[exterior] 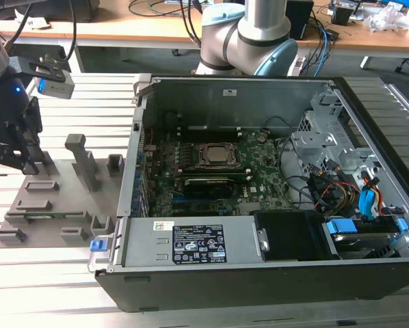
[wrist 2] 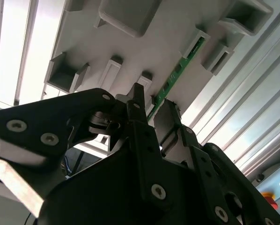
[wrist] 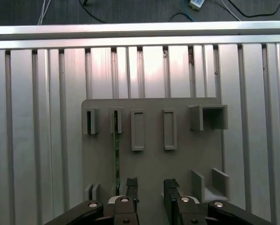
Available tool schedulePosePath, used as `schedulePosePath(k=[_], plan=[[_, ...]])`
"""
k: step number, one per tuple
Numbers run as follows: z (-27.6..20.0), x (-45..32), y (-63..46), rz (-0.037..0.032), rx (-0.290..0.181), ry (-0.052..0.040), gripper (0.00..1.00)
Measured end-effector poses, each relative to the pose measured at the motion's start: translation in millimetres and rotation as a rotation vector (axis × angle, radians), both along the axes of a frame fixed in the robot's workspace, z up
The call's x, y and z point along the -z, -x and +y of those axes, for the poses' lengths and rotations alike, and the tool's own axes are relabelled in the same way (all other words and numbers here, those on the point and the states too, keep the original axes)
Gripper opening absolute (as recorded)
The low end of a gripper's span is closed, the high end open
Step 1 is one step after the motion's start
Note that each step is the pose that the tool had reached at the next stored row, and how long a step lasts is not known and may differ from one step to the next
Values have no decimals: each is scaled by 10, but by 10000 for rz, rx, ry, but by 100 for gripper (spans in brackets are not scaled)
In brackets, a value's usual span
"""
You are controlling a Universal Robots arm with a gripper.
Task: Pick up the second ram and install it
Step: 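Pick up the second ram and move it above second insertion slot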
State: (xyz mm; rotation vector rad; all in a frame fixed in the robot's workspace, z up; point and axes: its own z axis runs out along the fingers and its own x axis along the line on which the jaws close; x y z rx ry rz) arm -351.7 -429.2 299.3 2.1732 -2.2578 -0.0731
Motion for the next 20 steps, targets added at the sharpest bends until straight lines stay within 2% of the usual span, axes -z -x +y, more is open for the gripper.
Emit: schedulePosePath(k=[3, 7, 10, 12, 15, 20], plan=[[-6, 21, 1, 1, -5, 1, 36], [-54, 48, 0, 0, -44, 1, 36], [-100, 120, 1, 3, -88, 2, 36], [-110, 169, -1, 0, -178, 16, 36], [-125, 200, -1, 0, -208, 18, 36], [-178, 246, 0, 1, -211, 18, 36]])
